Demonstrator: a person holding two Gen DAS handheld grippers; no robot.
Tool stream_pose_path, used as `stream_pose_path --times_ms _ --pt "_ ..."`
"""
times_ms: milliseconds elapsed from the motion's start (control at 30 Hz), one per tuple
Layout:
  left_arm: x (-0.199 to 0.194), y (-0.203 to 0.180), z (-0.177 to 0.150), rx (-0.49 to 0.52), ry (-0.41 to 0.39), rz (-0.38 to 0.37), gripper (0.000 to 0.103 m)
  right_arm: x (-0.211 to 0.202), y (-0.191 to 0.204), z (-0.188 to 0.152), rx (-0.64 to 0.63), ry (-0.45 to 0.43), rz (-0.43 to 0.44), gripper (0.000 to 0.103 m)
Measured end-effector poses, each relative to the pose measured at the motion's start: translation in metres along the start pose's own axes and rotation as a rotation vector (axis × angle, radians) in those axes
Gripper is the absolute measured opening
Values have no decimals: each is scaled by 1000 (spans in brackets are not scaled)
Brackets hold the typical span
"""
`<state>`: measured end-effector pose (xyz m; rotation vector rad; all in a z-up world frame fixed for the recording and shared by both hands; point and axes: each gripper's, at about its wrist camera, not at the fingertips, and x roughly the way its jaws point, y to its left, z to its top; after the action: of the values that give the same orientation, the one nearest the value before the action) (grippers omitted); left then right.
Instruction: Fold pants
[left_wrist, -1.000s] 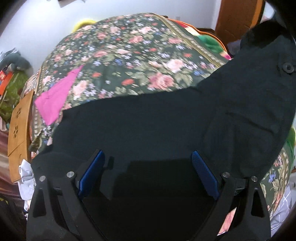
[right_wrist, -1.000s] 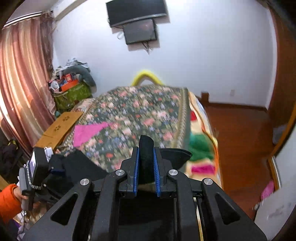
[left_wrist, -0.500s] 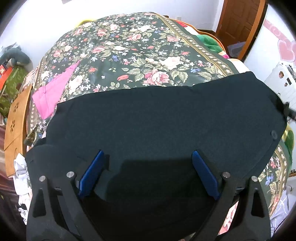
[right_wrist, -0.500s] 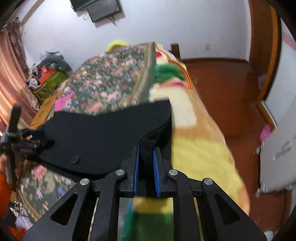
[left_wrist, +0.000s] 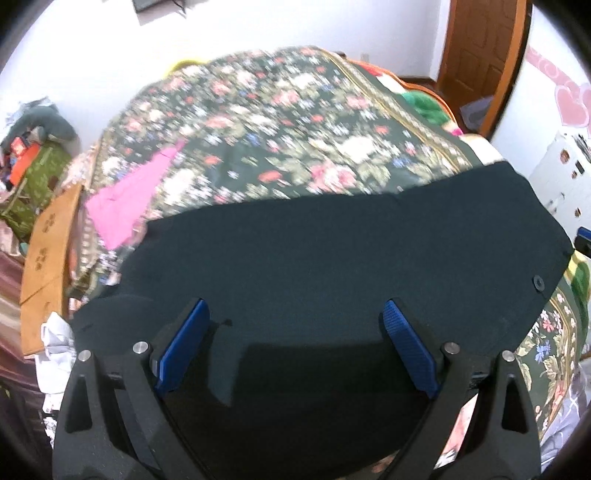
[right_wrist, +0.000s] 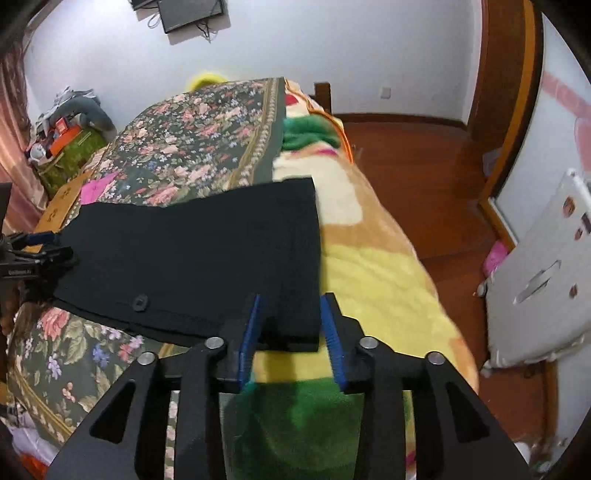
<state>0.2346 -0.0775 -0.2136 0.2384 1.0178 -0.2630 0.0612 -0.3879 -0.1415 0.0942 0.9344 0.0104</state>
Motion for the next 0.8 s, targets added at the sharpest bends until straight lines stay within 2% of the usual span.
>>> stream_pose_path --times_ms 100,233,433,633,800 --pt "-16 25 1 -45 -47 21 96 -10 19 12 -55 -41 5 46" --pt "-37 70 -2 -135 -101 57 96 -15 57 35 -142 -98 40 50" --pt "-61 155 -18 -275 -148 156 96 -9 121 76 -233 -169 181 52" --pt "-63 239 -46 -392 -124 246 97 22 190 110 -323 -171 300 53" --pt "-40 290 -66 -468 -59 244 98 64 244 127 -375 -98 373 54"
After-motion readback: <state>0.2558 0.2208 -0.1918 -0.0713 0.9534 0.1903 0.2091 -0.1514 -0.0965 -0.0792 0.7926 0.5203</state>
